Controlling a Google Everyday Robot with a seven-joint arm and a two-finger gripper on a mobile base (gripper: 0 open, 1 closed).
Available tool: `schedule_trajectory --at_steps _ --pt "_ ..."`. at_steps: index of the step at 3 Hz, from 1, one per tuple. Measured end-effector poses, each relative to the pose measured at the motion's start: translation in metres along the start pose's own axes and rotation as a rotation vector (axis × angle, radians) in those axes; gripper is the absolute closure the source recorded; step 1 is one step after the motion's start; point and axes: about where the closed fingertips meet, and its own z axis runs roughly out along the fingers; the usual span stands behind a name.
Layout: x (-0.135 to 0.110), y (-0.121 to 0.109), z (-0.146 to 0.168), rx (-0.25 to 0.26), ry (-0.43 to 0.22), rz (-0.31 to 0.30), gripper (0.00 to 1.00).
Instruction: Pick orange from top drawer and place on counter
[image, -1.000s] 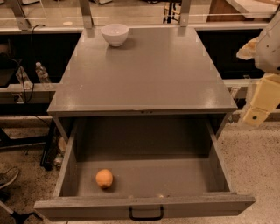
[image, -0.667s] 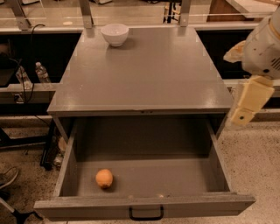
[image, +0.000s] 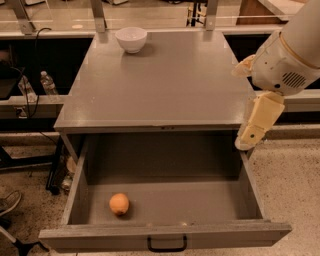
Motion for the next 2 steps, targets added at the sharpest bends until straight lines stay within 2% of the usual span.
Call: schedule_trajectory --at_steps 1,2 --pt "0.003 0.020 0.007 -0.027 -0.001 0.000 0.00" --pt "0.002 0.073 0.032 -0.082 -0.002 0.005 0.00"
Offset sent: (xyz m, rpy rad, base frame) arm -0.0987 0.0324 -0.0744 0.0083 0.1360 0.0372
